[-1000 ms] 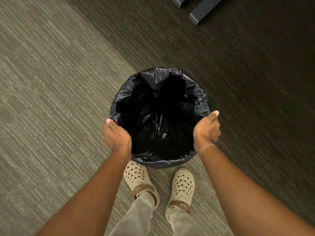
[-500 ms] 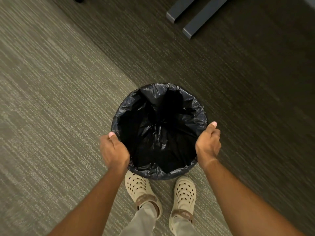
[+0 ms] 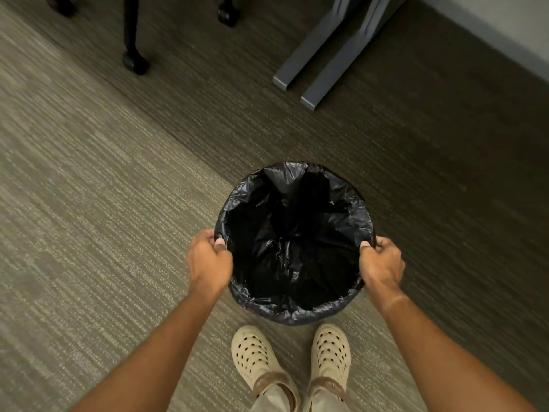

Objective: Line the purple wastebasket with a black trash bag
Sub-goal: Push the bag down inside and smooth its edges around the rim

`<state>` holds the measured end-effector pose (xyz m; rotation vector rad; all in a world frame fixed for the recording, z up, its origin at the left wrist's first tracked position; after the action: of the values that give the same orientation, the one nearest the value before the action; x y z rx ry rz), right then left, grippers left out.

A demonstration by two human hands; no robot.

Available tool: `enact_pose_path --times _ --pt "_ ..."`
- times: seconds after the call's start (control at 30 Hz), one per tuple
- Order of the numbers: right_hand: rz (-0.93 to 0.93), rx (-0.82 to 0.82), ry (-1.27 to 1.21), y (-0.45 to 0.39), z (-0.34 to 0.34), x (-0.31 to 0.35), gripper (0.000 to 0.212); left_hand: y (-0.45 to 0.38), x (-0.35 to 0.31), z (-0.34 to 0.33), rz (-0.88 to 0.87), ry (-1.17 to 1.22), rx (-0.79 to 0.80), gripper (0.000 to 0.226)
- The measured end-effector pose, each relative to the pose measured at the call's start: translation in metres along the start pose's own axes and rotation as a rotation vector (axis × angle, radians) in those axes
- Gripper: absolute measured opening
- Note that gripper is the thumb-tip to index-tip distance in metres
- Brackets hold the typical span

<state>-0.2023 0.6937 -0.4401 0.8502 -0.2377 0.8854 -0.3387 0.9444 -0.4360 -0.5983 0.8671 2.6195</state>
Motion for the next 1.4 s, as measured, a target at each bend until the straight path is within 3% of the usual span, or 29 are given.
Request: enact_pose_path --times 0.23,0.5,0.67,0.8,1.0,1.27,1.4 --pt "-0.051 -0.095 -0.024 -0.058 0.012 0.05 0.027 -0.053 -0.081 -0.012 -0.095 -0.069 0.029 0.025" --pt "0.176 -0.03 0.017 -0.139 0.014 0.127 0.013 -0.119 -0.173 -0.038 -0.121 -0.102 0.047 0.029" --pt "0.212 -0.052 0.079 -0.178 0.015 0.161 0.032 -0.158 -0.216 -0.056 -0.138 -0.156 0.08 0.034" --pt "0.178 -0.027 0.04 -0.202 0.017 0.17 0.034 -0.181 -0.247 -0.074 -0.206 -0.26 0.12 0.03" --pt "0.135 -0.066 -0.008 -0.229 0.018 0.17 0.036 -0.199 -0.271 -0.096 -0.302 -0.231 0.166 0.029" --pt "0.077 -0.098 -0.019 -0.244 0.02 0.162 0.044 -0.205 -0.293 -0.118 -0.314 -0.238 0.157 0.03" --pt "0.07 -0.067 -0.05 -0.247 0.022 0.159 0.038 -0.208 -0.292 -0.12 -0.3 -0.252 0.165 0.032"
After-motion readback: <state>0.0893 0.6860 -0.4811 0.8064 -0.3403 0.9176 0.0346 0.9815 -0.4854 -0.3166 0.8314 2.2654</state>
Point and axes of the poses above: each hand's wrist, its own y-axis away from the middle knuckle, its own z-axis out of the back of the hand, x = y × z, the point moved 2 cm from there along -y, towards the middle knuckle, and after that the axes turned 4 degrees about -y, right-handed, at the moved point
